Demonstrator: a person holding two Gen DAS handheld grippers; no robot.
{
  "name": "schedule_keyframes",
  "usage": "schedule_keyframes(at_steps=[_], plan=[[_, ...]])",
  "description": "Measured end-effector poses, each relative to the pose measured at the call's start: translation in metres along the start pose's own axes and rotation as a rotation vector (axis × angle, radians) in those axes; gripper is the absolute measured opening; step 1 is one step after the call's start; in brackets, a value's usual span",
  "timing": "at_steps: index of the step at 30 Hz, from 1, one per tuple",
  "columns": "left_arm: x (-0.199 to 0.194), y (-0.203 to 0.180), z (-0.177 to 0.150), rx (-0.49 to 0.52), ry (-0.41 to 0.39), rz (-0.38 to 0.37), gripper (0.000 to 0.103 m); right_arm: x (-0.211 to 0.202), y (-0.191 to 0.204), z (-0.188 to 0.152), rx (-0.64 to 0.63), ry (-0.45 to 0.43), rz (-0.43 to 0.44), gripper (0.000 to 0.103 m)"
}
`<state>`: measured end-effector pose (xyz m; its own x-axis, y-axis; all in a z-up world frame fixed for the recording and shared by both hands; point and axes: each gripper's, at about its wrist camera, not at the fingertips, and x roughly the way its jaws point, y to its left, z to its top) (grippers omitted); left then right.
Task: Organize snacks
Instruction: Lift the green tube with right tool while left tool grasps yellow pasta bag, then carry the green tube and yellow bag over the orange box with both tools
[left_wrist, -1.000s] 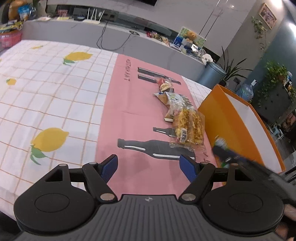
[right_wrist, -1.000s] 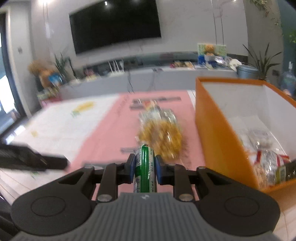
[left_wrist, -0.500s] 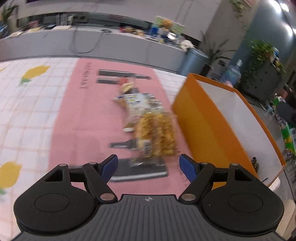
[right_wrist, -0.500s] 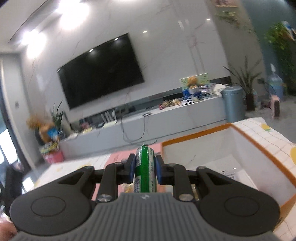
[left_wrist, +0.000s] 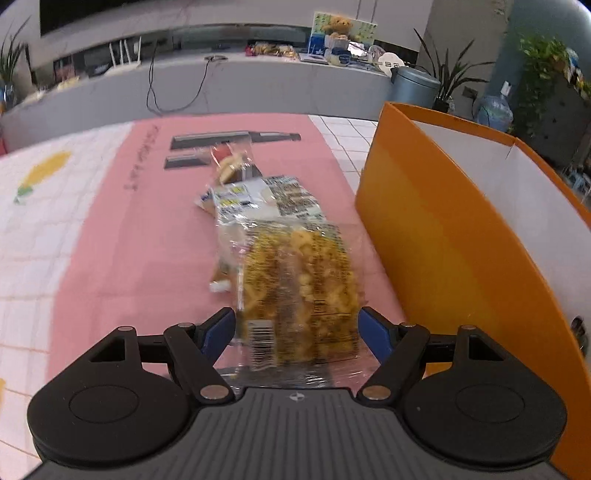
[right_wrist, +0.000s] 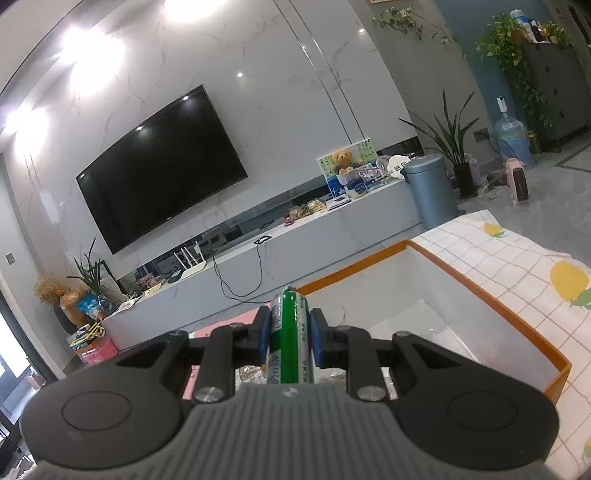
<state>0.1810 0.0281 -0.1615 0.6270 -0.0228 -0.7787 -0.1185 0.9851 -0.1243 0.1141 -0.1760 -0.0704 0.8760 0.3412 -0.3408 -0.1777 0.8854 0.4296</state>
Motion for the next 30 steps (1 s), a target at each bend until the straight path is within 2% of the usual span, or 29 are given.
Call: schedule_keyframes(at_steps=[2,7,9,10,13,15,19,25,30], plan=[[0.003,-0.004,0.001,-0.016,0.01,0.038,0.09,0.003,0.001,0.001,0.005,0.006,-0.003,0.02],[0.014,-0.014,0.007,-0.013,0.013,0.085,0.1,0.009,0.0,0.004,0.005,0.024,-0.011,0.02],[0.02,-0.015,0.005,-0.01,0.013,0.1,0.101,0.01,0.001,0.003,-0.011,0.029,-0.026,0.02],[0.019,-0.016,0.003,-0.009,0.011,0.095,0.098,0.011,0.002,0.002,-0.022,0.029,-0.037,0.02],[0.013,-0.005,-0.001,-0.044,-0.016,0.043,0.081,0.013,0.001,-0.001,-0.029,0.042,-0.055,0.02],[0.006,0.006,-0.004,-0.084,-0.018,0.01,0.078,0.014,0.001,-0.002,-0.035,0.047,-0.06,0.02],[-0.017,0.025,-0.017,-0.119,-0.025,-0.062,0.077,0.013,0.0,-0.002,-0.045,0.042,-0.069,0.02],[-0.066,0.046,-0.036,-0.147,-0.101,-0.139,0.077,0.009,0.0,-0.003,-0.05,0.035,-0.077,0.02],[-0.107,0.055,-0.04,-0.222,-0.164,-0.201,0.077,0.008,0.004,-0.012,-0.057,0.068,-0.05,0.02]])
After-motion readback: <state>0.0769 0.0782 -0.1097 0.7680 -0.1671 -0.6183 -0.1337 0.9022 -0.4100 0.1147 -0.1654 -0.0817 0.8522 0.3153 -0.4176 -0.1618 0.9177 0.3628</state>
